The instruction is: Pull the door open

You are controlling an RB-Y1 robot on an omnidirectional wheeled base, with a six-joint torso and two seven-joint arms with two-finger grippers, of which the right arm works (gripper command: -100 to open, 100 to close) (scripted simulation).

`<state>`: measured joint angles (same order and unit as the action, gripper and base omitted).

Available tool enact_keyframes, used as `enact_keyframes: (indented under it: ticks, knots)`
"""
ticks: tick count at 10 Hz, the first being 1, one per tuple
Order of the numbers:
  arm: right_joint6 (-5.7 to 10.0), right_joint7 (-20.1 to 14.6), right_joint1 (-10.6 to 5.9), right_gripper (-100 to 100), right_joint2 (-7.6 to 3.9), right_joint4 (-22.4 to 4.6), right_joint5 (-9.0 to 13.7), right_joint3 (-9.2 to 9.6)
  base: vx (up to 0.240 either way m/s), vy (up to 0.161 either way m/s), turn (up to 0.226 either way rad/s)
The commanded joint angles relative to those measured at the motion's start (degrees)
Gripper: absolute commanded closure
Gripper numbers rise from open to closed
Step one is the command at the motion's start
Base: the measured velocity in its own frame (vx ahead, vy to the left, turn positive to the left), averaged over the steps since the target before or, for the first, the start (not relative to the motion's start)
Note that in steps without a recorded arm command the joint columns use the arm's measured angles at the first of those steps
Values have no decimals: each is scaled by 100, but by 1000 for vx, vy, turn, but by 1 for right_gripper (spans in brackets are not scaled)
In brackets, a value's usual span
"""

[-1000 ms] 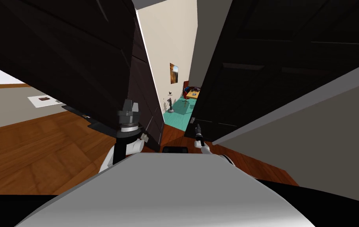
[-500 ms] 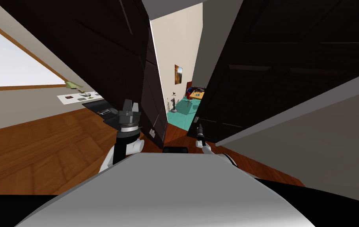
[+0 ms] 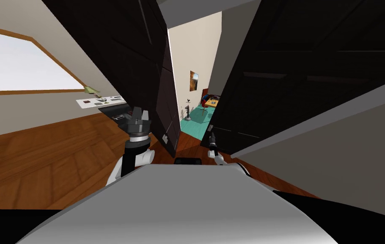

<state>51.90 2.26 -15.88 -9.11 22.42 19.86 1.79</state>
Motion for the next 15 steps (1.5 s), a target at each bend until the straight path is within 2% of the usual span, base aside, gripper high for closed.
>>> enact_keyframes:
  ticks: [1, 2, 4, 6, 13, 14, 15]
  knots:
    - [-148, 92, 113, -100, 29, 275, 6, -14, 33, -39, -4]
    - [-142, 169, 71, -100, 109, 251, 3, -20, 110, -35, -45]
    - [-142, 169, 71, -100, 109, 251, 3, -20, 94, -36, -3]
    - [-136, 249, 28, -100, 192, 224, 0, -26, 156, -81, -95]
    - [-132, 327, -16, -100, 274, 202, -3, -34, 177, -21, -67]
    - [-132, 327, -16, 100, 274, 202, -3, -34, -15, 2, 1]
    - [-132, 327, -16, 100, 274, 202, -3, -34, -35, 3, 14]
